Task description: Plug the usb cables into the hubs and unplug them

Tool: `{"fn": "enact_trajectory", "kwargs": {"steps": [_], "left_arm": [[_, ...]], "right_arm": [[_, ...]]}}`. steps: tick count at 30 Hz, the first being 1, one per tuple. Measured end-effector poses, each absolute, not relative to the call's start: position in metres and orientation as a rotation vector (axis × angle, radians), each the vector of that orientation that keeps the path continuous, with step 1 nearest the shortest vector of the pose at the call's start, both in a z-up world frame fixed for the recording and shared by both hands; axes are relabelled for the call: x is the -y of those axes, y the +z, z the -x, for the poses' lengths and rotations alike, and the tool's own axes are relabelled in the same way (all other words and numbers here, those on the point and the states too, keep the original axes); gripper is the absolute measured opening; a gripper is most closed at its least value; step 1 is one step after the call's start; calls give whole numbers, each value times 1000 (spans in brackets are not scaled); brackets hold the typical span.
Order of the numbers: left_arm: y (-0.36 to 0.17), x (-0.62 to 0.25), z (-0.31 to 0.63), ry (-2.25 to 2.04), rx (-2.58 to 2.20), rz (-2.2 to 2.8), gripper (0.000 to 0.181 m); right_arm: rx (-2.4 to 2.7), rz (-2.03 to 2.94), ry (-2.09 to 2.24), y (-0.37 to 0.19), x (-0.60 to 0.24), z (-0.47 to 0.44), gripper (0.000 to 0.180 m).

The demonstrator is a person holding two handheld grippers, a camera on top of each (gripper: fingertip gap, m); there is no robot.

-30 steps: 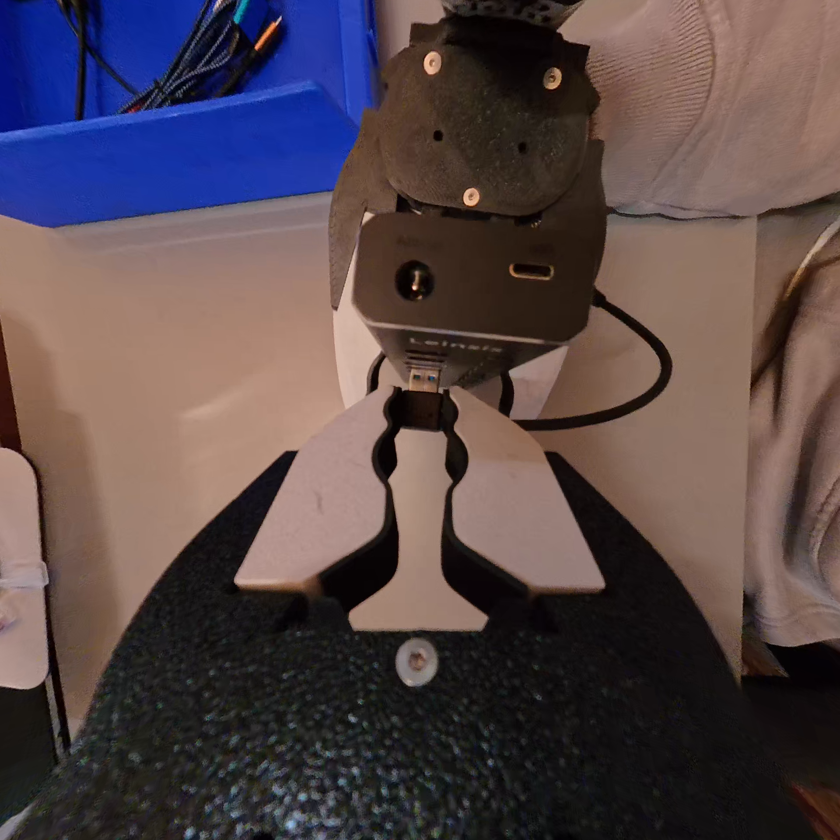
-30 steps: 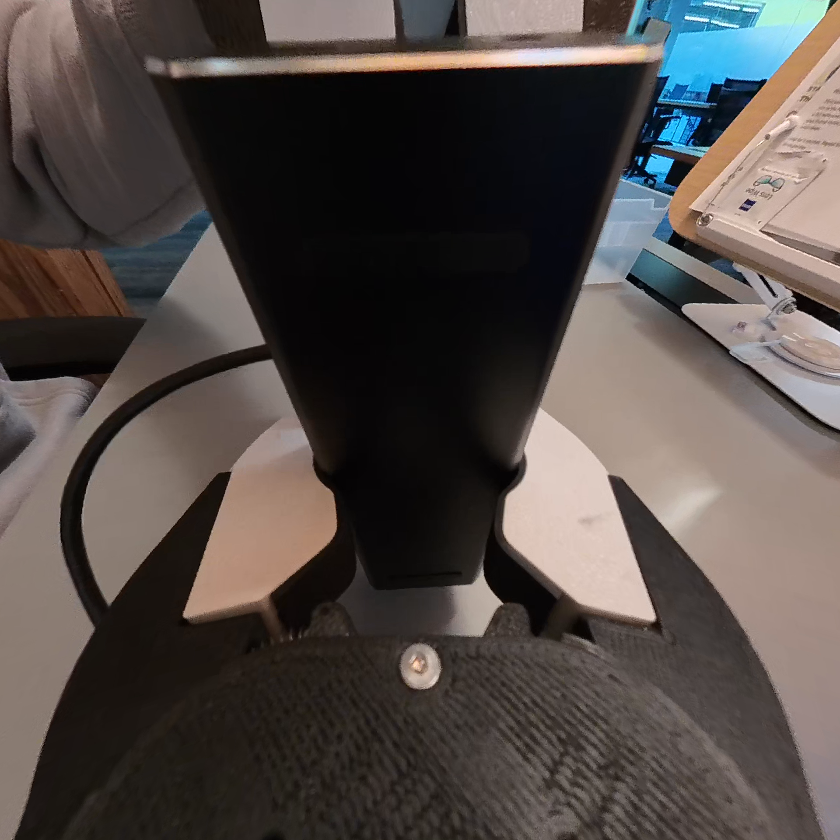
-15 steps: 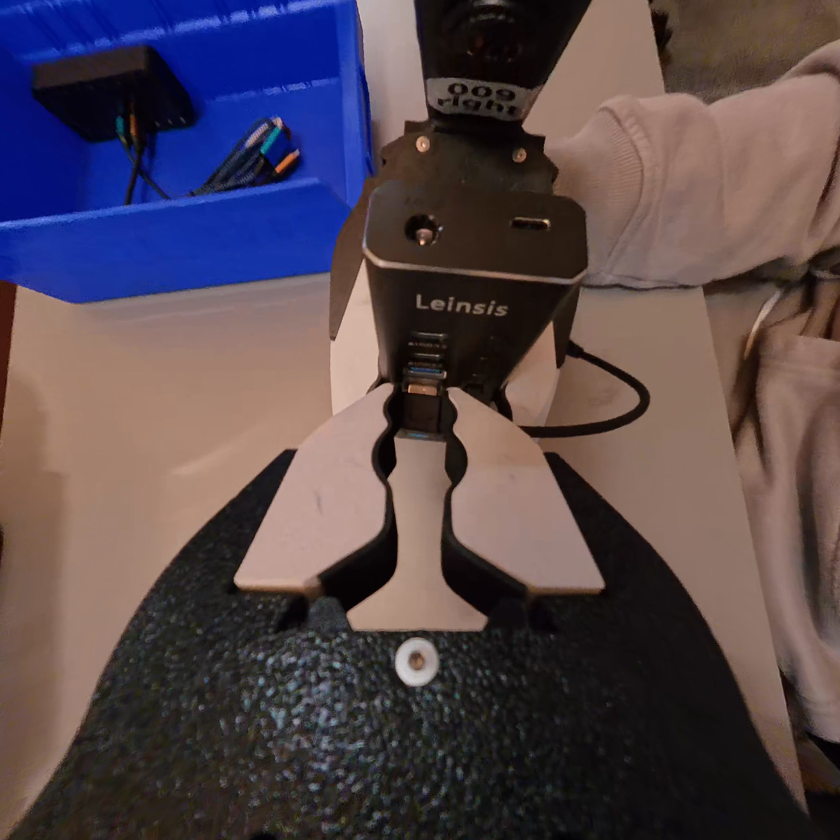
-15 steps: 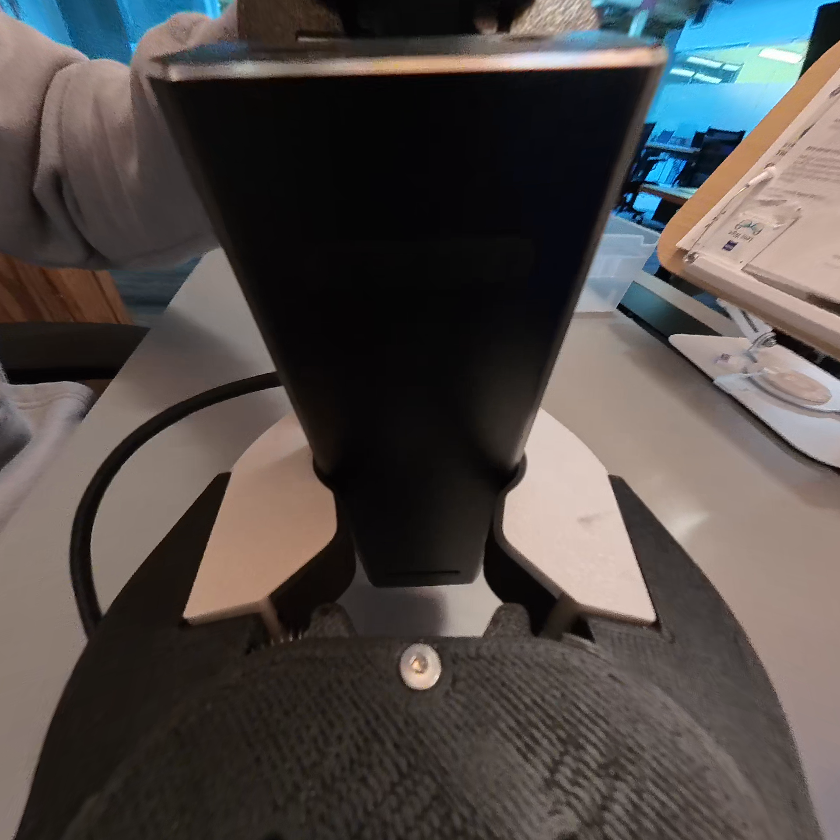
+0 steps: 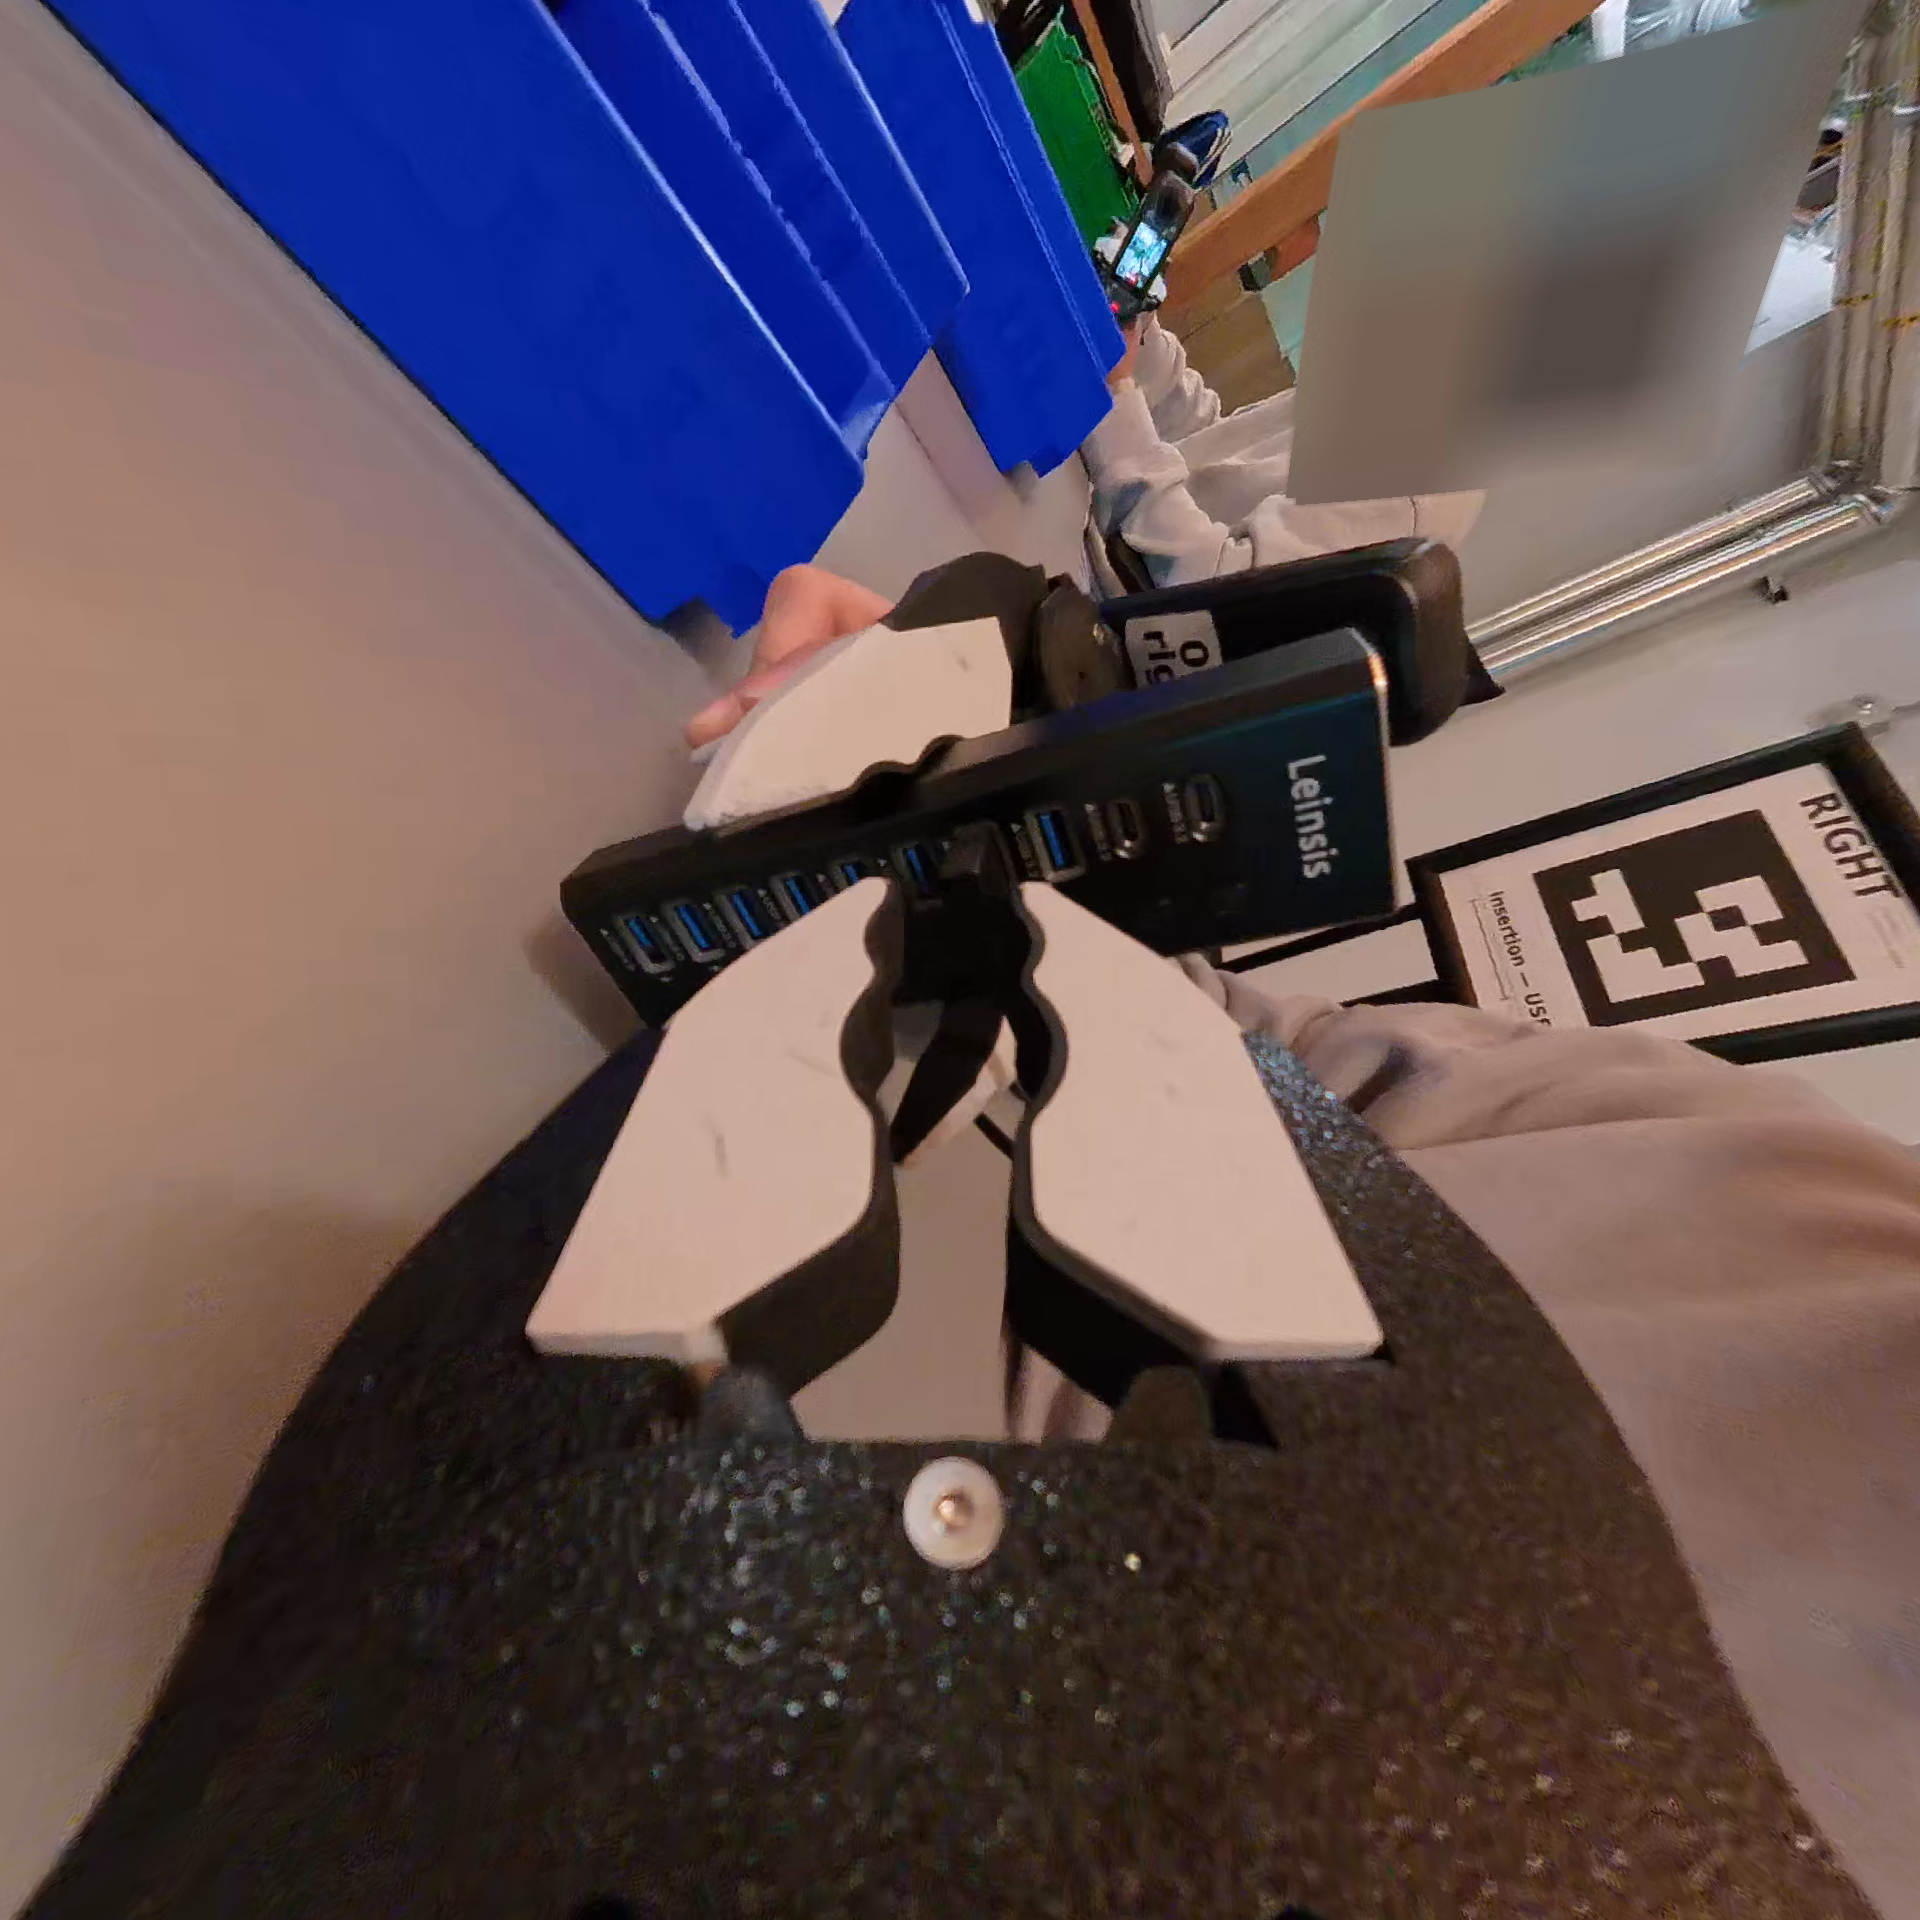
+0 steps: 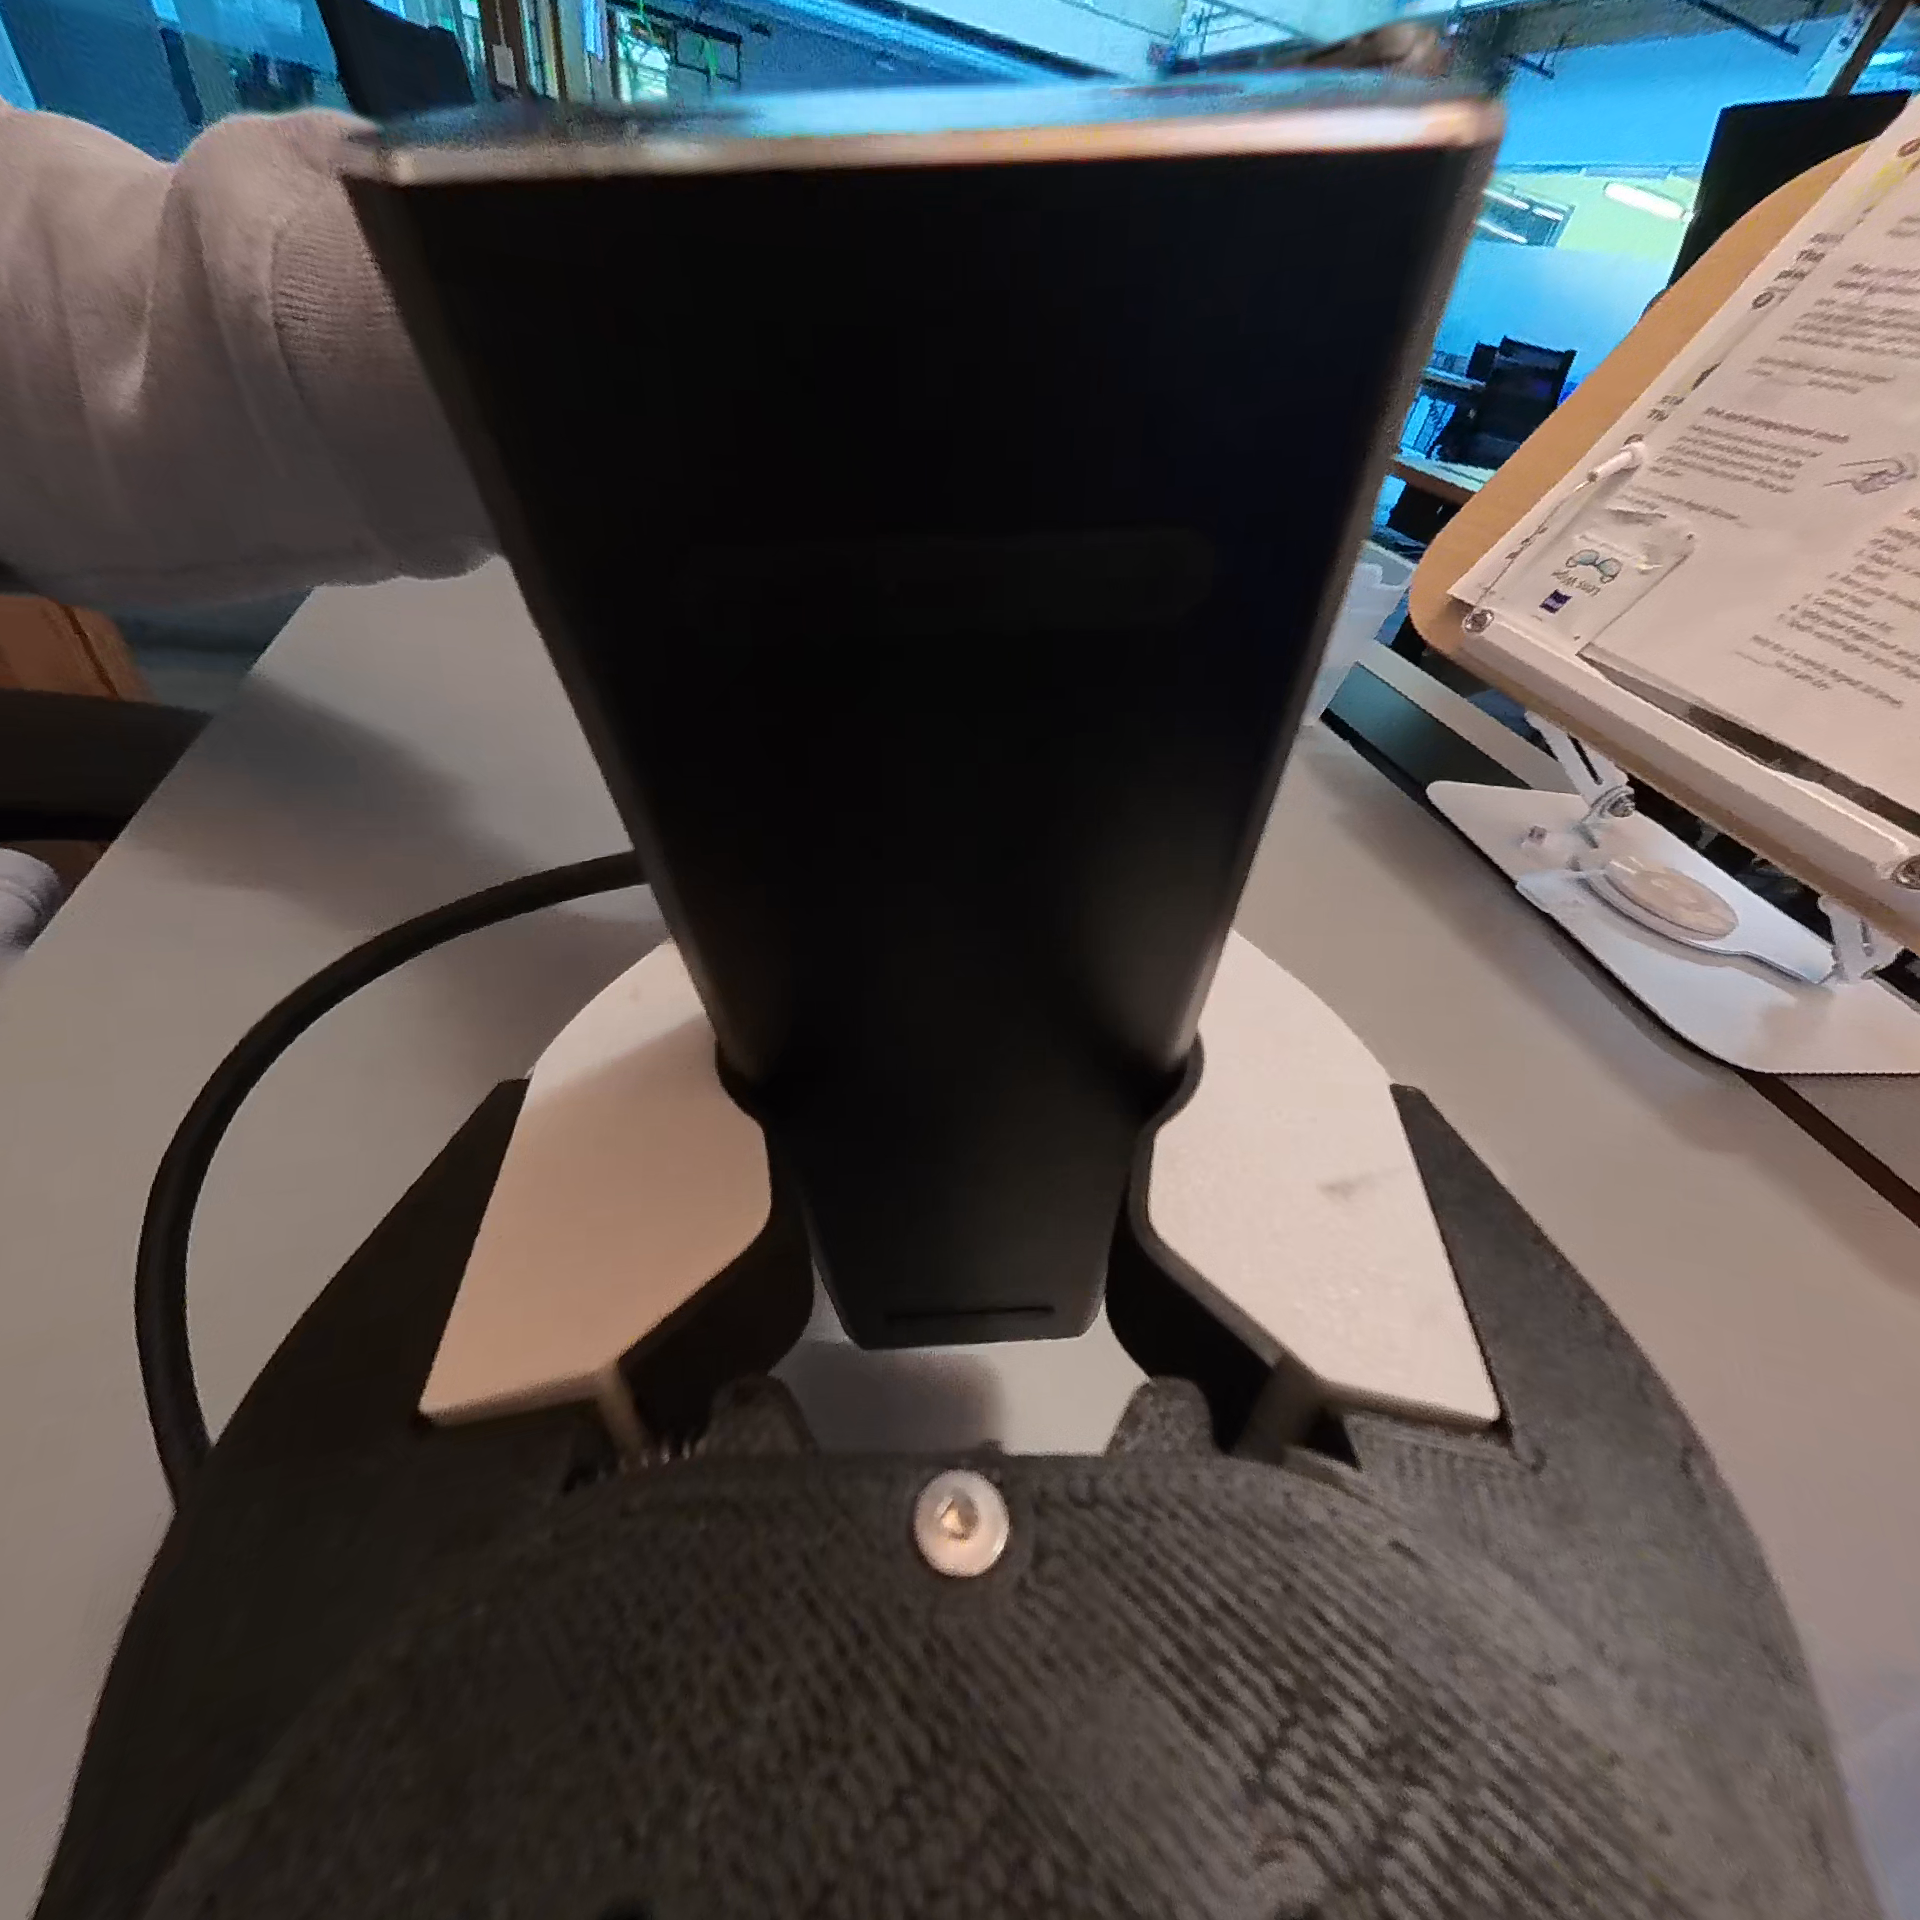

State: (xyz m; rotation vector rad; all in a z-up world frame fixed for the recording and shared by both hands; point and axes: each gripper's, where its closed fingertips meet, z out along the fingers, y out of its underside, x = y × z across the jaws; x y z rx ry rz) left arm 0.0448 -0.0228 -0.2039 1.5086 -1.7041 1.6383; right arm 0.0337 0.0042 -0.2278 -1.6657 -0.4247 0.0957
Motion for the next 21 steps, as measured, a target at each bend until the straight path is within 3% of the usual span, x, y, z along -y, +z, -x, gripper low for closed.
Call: {"fn": "enact_trajectory", "kwargs": {"steps": [14, 21], "left_arm": [[-200, 30, -53, 1804, 1376, -1560, 10], [-205, 33, -48, 1753, 1437, -1547, 10]], "right_arm": [[366, 1678, 105, -228, -3, -43, 73], [398, 1721, 92, -236, -5, -38, 73]]}}
